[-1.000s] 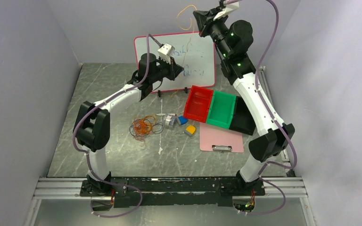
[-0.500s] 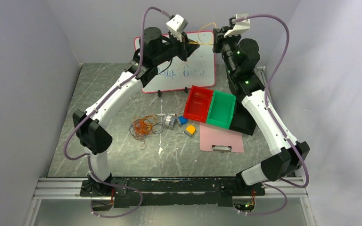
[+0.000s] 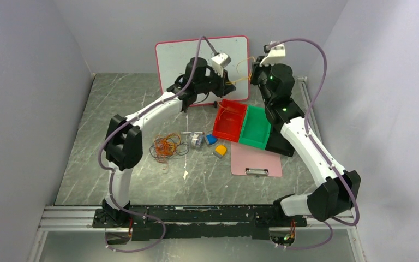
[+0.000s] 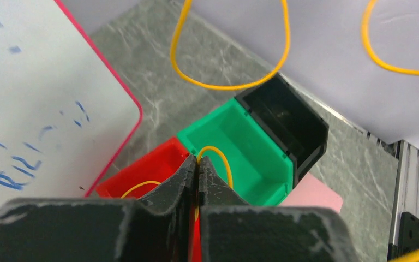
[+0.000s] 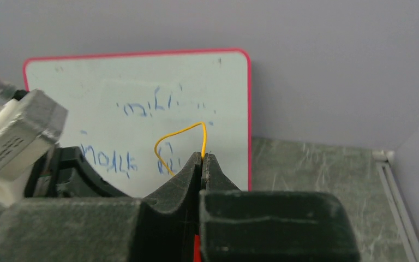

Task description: Untangle the cables

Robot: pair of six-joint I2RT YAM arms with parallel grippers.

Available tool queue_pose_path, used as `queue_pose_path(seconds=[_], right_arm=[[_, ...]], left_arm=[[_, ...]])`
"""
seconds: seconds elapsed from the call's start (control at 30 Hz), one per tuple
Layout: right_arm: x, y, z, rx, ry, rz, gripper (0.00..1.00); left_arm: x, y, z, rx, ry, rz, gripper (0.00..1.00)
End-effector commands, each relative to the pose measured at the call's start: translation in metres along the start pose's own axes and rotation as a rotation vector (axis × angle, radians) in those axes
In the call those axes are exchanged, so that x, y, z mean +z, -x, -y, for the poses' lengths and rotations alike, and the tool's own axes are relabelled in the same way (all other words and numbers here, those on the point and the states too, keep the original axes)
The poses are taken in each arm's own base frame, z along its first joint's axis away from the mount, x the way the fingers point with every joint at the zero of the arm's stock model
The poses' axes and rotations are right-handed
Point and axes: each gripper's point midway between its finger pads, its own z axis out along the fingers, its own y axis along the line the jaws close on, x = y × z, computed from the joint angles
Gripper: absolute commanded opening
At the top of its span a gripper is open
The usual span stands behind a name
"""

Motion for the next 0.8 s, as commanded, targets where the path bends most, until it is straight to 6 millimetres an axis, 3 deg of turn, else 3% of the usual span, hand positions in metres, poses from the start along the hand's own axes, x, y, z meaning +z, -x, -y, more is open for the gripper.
queue_pose_path(seconds=[0.0, 0.1, 0.37, 0.57, 0.77], right_arm=[[-0.01, -0.028, 0.008, 0.03, -0.028, -0.06, 0.0], [-0.015, -0.049, 0.006, 0.058, -0.021, -0.101, 0.0], [-0.024, -0.077, 0.01, 0.092, -0.049, -0.161, 0.0], [-0.028, -0.1, 0.007, 0.128, -0.04, -0.217, 0.0], [-0.031, -0.103, 0.016, 0.143, -0.088, -0.218, 0.0]], left_arm=[[0.015, -0.023, 0.001, -0.008, -0.075, 0.004, 0.07], [0.021, -0.043, -0.003, -0.037, -0.084, -0.024, 0.07], [0.023, -0.064, -0.009, -0.06, -0.067, -0.062, 0.07], [0.011, -0.087, 0.0, -0.123, -0.096, -0.13, 0.34], [-0.009, -0.092, 0.012, -0.146, -0.109, -0.138, 0.5]])
